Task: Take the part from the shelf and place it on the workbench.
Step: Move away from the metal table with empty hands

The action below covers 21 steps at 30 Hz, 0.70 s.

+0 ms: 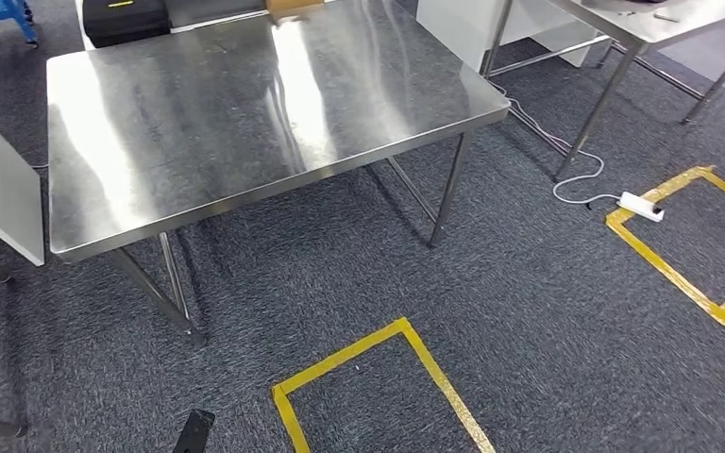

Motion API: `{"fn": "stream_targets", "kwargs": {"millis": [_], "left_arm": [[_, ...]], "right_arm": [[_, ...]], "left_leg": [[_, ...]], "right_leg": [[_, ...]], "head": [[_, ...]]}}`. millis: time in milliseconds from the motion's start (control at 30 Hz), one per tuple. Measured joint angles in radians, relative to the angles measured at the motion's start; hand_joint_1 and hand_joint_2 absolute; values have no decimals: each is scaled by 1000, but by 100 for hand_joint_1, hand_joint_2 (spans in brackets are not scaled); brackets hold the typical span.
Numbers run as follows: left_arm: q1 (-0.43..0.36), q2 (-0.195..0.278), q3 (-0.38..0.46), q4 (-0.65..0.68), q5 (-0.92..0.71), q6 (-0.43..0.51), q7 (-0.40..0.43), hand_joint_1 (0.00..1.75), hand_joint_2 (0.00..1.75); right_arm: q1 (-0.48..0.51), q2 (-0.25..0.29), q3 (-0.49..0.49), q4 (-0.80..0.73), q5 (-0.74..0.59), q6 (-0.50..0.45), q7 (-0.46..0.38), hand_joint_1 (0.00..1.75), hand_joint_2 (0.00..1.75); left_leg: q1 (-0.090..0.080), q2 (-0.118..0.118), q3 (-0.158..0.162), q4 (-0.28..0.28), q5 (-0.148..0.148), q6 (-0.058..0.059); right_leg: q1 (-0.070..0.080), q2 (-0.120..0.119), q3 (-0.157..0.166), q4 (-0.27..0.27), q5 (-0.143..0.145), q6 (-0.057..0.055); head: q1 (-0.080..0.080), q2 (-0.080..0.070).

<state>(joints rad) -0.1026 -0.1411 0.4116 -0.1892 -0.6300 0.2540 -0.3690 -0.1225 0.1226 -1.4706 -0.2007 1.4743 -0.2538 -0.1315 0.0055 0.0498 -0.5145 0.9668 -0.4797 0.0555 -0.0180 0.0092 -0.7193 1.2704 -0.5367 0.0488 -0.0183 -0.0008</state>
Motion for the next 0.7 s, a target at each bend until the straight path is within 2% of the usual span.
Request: {"fn": "stream_targets", "kwargs": {"millis": [33, 67, 100, 133, 167, 200, 233, 267, 300, 333, 400, 433, 467, 500, 533, 567, 633, 667, 700], "left_arm": [[0, 0, 0, 0, 0, 0, 0, 0, 0], [-1, 0, 0, 0, 0, 0, 0, 0, 0], [-2, 0, 0, 0, 0, 0, 0, 0, 0], [-3, 0, 0, 0, 0, 0, -1, 0, 0], [-3, 0, 0, 0, -1, 0, -2, 0, 0], [-4, 1, 0, 0, -1, 0, -3, 0, 0], [-5, 0, 0, 0, 0, 0, -5, 0, 0], [-6, 0, 0, 0, 0, 0, -6, 0, 0], [-7, 0, 0, 0, 0, -1, -6, 0, 0], [-7, 0, 0, 0, 0, -1, -6, 0, 0], [-3, 2, 0, 0, 2, -1, -7, 0, 0], [0, 2, 0, 0, 3, -1, -7, 0, 0], [3, 2, 0, 0, 5, -1, -7, 0, 0], [5, 2, 0, 1, 7, 0, -7, 0, 0], [6, 2, 0, 1, 9, 0, -8, 0, 0], [7, 2, 0, 1, 11, 0, -9, 0, 0], [7, 2, 0, 1, 12, 1, -13, 0, 0], [8, 2, 0, 1, 12, 1, -15, 0, 0], [9, 2, 0, 1, 11, 1, -16, 0, 0]], "right_arm": [[1, -1, 0, 0, 0, 0, 0, 0, 0], [2, -2, 0, 0, 0, 0, 1, 0, 0], [1, -3, 0, 0, 0, 0, 2, 0, 0], [0, -3, 0, 0, 0, 0, 3, 0, 0], [-1, -3, 0, 0, -1, 0, 4, 0, 0], [-1, -3, 0, 0, -1, 0, 5, 0, 0], [0, -3, 0, 0, -2, 0, 6, 0, 0], [2, -4, 0, 0, -2, 0, 6, 0, 0], [3, -4, 0, 0, -2, 0, 6, 0, 0], [3, -4, 0, 0, -3, 0, 6, 0, 0], [1, -3, 0, 0, 0, 0, 7, 0, 0], [1, -4, 0, 0, 2, 0, 6, 0, 0], [2, -3, 0, 0, 4, 0, 6, 0, 0], [2, -3, 0, 0, 6, 0, 6, 0, 0], [3, -4, 0, 0, 8, 0, 6, 0, 0], [4, -4, 1, 0, 8, 1, 6, 0, 0], [2, -3, 2, 0, 10, 3, 6, 0, 0], [0, -3, 3, 0, 10, 4, 6, 0, 0], [-1, -4, 3, 0, 9, 4, 7, 0, 0]], "left_leg": [[0, 14, -1, 2, 0, -1], [0, 27, -2, 4, 0, -3], [-2, 39, -3, 7, -2, -7], [-4, 49, -4, 11, -4, -12], [-6, 58, -4, 14, -5, -18], [-8, 66, -5, 15, -5, -24], [-8, 73, -4, 16, -5, -30], [-5, 70, -5, 18, -7, -36], [-2, 52, -9, 28, -19, -43], [1, 25, -20, 58, -43, -49], [5, -32, -69, 174, -118, -56], [5, -43, -98, 242, -151, -57], [5, -47, -120, 292, -168, -58], [6, -49, -125, 307, -164, -57], [6, -51, -110, 280, -140, -56], [7, -60, -79, 220, -102, -53], [13, -114, -11, 84, -47, -45], [13, -135, 8, 44, -36, -42], [12, -147, 13, 29, -35, -38]], "right_leg": [[-1, -6, 33, -42, 14, 9], [-3, -21, 83, -117, 35, 17], [-2, -41, 130, -192, 53, 20], [1, -56, 162, -248, 65, 17], [3, -65, 178, -279, 72, 9], [7, -62, 176, -285, 72, 0], [7, -52, 170, -287, 76, -8], [3, -43, 170, -289, 80, -15], [-2, -34, 168, -291, 84, -23], [-6, -24, 169, -293, 88, -31], [-8, -6, 165, -294, 95, -42], [-7, 5, 161, -293, 98, -45], [-5, 16, 158, -293, 100, -47], [-4, 30, 156, -292, 102, -47], [-4, 43, 155, -291, 103, -46], [-4, 58, 154, -289, 105, -44], [-1, 83, 150, -284, 109, -38], [1, 95, 145, -283, 112, -32], [2, 105, 138, -282, 116, -26]], "head": [[0, 0], [0, 0], [0, 0], [-1, 0], [-2, 0], [-2, 0], [-2, 0], [-2, 0], [-3, 0], [-4, 0], [-7, 0], [-7, 0], [-7, 0], [-7, 0], [-7, 0], [-7, 0], [-7, 0], [-7, 0], [-6, 0]]}}
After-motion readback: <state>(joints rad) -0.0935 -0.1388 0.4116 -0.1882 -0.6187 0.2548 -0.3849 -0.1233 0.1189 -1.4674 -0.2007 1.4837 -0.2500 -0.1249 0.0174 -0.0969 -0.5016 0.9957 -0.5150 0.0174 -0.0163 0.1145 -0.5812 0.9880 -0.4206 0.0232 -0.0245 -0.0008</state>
